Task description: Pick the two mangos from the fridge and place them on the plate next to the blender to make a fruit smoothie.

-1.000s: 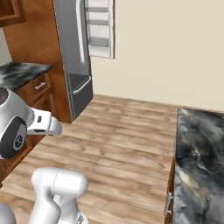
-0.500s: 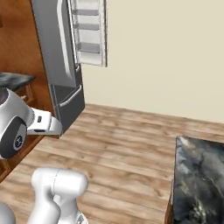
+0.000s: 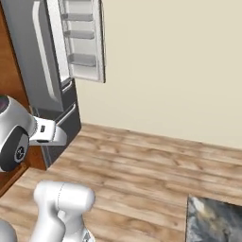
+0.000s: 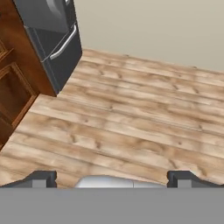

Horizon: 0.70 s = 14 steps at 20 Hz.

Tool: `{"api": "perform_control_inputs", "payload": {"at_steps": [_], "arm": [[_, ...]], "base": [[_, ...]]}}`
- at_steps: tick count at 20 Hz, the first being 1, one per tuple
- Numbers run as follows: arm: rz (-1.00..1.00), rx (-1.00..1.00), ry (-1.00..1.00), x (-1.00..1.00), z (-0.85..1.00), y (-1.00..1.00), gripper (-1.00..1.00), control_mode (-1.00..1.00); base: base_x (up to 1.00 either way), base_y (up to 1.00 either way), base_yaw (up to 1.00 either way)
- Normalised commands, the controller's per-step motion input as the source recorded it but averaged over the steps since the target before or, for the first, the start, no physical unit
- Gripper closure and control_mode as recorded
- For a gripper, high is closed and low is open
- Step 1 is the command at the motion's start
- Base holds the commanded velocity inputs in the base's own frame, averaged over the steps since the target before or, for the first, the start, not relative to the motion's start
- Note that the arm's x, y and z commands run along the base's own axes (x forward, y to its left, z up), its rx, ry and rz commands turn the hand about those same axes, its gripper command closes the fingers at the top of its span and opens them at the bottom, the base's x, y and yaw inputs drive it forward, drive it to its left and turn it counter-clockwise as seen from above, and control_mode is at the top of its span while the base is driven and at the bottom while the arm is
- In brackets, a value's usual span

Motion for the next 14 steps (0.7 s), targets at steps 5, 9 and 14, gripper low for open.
{"api": "perform_control_inputs", "payload": {"at_steps": [5, 9, 14], "arm": [[0.0, 0.0, 0.0, 0.0, 0.0, 0.0, -1.0, 1.0], [0.0, 0.0, 0.0, 0.0, 0.0, 0.0, -1.0, 1.0], [0.0, 0.0, 0.0, 0.0, 0.0, 0.0, -1.0, 1.0]], "base": [[1.0, -0.46, 0.0], [1.0, -0.53, 0.0], [1.0, -0.61, 0.03]]}}
